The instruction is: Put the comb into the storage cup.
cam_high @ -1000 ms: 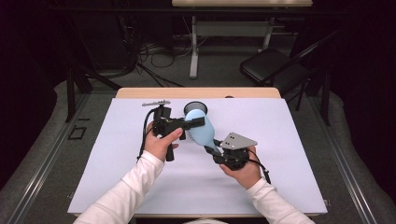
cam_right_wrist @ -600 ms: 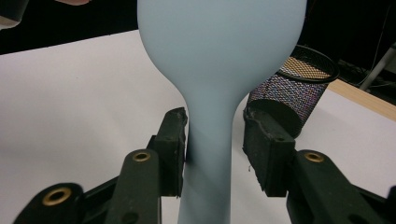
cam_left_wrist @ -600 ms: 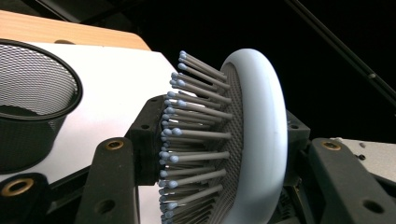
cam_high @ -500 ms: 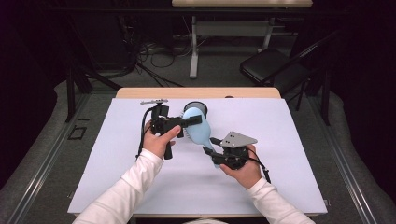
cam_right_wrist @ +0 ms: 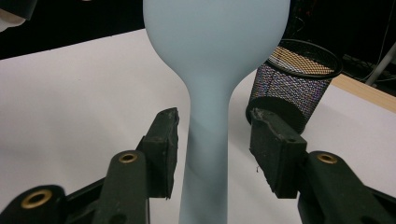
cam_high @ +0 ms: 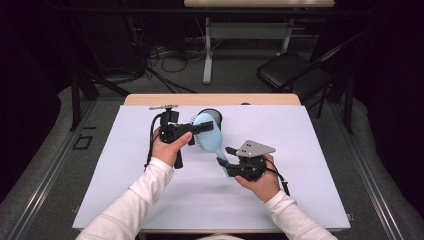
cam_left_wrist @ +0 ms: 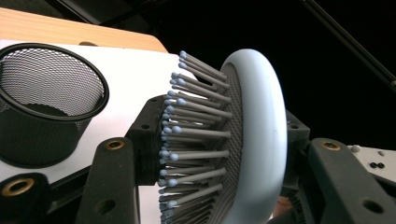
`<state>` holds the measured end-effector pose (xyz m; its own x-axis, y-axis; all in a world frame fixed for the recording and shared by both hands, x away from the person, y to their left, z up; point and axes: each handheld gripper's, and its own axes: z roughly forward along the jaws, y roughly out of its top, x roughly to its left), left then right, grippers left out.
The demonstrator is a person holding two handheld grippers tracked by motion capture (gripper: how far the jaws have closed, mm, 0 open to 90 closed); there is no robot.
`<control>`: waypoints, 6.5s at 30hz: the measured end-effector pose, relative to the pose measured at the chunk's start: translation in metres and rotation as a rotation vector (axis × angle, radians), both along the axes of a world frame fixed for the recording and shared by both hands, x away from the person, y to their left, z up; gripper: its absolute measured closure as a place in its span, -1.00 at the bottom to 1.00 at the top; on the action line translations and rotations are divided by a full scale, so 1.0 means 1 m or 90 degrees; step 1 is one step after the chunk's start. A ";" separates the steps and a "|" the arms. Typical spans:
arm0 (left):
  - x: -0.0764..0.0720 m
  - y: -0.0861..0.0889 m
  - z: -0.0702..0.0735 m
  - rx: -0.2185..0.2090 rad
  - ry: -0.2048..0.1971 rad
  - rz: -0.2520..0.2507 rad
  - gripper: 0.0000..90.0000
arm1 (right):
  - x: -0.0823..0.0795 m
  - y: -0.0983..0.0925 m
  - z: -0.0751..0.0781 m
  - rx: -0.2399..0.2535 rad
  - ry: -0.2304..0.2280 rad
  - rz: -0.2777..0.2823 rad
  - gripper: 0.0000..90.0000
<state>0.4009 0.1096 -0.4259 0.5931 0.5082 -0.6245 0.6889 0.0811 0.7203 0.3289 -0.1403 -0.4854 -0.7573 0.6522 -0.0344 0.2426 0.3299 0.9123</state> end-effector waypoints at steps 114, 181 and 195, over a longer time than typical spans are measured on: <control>0.064 0.005 0.088 0.113 -0.119 0.138 0.08 | 0.009 -0.015 0.027 -0.004 0.006 -0.003 -1.00; 0.086 -0.026 0.051 0.210 -0.239 0.204 0.09 | 0.011 -0.015 0.024 -0.011 0.013 0.002 -1.00; 0.088 -0.030 0.040 0.221 -0.236 0.201 0.09 | 0.011 -0.016 0.024 -0.012 0.011 0.000 -1.00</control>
<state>0.4886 0.0792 -0.3859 0.5263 0.8330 -0.1707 0.3674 -0.0417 0.9291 0.3402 -0.1563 -0.4612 -0.7582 0.6511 -0.0331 0.2585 0.3468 0.9016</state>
